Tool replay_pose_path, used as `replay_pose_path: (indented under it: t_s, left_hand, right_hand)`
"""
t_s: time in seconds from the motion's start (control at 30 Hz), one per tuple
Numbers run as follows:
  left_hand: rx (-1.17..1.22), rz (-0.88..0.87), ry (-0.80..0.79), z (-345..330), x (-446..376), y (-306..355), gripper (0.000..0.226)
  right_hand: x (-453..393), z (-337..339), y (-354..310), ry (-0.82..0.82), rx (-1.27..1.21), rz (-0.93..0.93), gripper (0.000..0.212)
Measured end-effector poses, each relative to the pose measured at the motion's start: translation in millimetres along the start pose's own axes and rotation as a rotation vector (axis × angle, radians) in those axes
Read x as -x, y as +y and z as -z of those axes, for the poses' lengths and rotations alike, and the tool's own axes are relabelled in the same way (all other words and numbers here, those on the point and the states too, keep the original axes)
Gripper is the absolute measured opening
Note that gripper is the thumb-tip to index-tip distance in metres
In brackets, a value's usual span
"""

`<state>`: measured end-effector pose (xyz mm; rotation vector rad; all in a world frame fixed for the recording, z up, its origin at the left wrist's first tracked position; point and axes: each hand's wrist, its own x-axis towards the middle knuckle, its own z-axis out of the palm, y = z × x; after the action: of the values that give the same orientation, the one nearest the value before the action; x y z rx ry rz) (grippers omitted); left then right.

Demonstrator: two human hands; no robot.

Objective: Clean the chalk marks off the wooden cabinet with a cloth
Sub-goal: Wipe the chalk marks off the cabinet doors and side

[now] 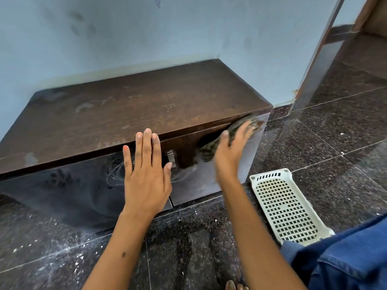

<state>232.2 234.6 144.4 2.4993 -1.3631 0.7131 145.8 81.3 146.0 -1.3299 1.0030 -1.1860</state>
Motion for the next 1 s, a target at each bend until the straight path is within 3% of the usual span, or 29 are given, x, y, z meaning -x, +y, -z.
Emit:
replay_pose_path:
  t_s: [0.1, 0.2, 0.43, 0.6, 0.73, 0.9, 1.0]
  left_hand:
    - [0.01, 0.003, -0.005, 0.7, -0.6, 0.3, 0.065]
    - [-0.003, -0.003, -0.02, 2.0, -0.9, 0.5, 0.066]
    - [-0.067, -0.045, -0.02, 3.4, -1.4, -4.2, 0.066]
    - [-0.047, -0.062, 0.011, 1.6, -2.4, -5.8, 0.067]
    - [-0.04, -0.031, 0.007, -0.8, -2.2, -0.3, 0.068]
    - [-0.048, -0.013, 0.026, -7.7, -1.2, 2.8, 0.068]
    - [-0.06, -0.024, 0.032, -9.2, -2.1, 2.1, 0.067]
  right_hand:
    - [-36.8, 23.7, 2.3, 0.101, -0.017, -0.042, 0.065]
    - [-26.5, 16.0, 2.9, 0.102, -0.019, -0.028, 0.064]
    - [56.7, -29.0, -2.2, -0.17, -0.016, 0.025, 0.064]
    - [-28.0, 27.3, -6.8, 0.045, -0.076, -0.065, 0.066]
    - [-38.7, 33.0, 1.4, 0.092, -0.071, -0.032, 0.065]
    - [41.9, -17.9, 11.2, -0.087, 0.003, 0.062, 0.066]
    - [28.5, -9.8, 13.7, -0.081, -0.015, 0.002, 0.067]
